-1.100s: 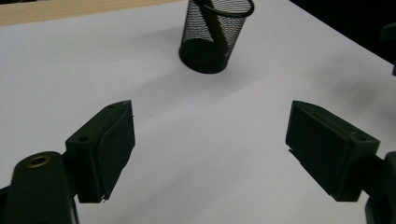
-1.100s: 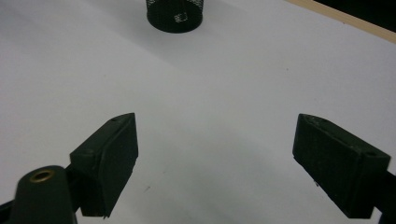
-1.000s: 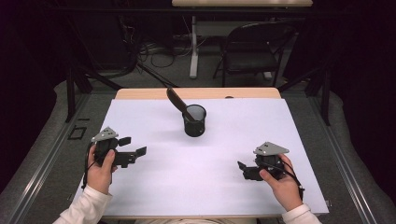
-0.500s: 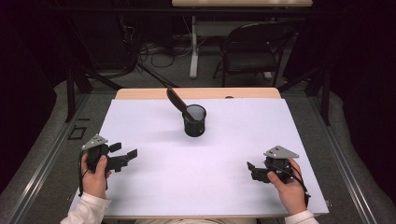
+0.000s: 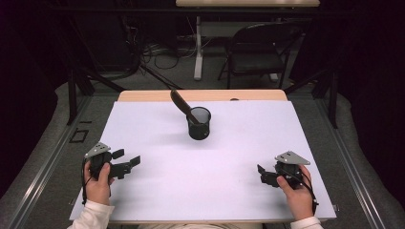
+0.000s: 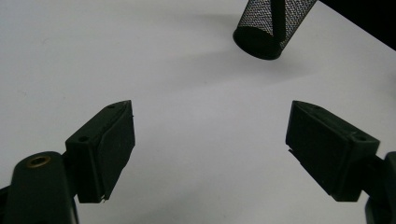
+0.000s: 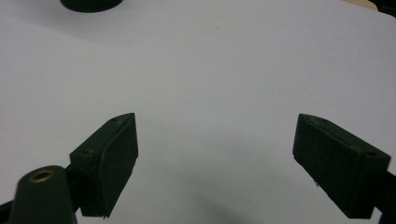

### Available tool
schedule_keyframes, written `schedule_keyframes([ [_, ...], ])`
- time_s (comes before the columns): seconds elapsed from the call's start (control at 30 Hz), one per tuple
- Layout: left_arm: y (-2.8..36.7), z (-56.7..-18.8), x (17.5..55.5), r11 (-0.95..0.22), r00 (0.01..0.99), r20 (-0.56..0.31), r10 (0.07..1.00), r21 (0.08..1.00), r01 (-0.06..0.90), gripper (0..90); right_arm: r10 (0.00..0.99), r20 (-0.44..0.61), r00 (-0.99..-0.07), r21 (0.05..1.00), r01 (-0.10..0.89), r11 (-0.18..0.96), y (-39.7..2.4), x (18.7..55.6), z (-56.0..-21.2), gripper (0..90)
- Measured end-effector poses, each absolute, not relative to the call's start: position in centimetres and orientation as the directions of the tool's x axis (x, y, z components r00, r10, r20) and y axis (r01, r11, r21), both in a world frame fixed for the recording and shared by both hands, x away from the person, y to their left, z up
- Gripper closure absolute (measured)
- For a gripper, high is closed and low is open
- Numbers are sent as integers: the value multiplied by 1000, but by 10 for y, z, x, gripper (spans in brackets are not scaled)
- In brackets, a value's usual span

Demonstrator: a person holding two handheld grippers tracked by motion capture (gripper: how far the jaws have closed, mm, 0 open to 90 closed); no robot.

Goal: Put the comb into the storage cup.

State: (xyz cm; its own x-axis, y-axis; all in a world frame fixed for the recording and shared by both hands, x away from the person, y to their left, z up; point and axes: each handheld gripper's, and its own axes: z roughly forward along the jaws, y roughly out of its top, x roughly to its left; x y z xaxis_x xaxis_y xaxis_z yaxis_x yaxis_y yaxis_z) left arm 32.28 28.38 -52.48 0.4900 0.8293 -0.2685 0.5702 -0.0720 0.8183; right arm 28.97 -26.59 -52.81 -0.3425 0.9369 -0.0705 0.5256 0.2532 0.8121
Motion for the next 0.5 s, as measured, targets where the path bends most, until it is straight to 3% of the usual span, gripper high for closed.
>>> schedule_keyframes([
  [0.5,287,-529,320,-71,494,-264,828,826,560,161,944,-73,-320,823,515,238,-270,288,-533,139],
])
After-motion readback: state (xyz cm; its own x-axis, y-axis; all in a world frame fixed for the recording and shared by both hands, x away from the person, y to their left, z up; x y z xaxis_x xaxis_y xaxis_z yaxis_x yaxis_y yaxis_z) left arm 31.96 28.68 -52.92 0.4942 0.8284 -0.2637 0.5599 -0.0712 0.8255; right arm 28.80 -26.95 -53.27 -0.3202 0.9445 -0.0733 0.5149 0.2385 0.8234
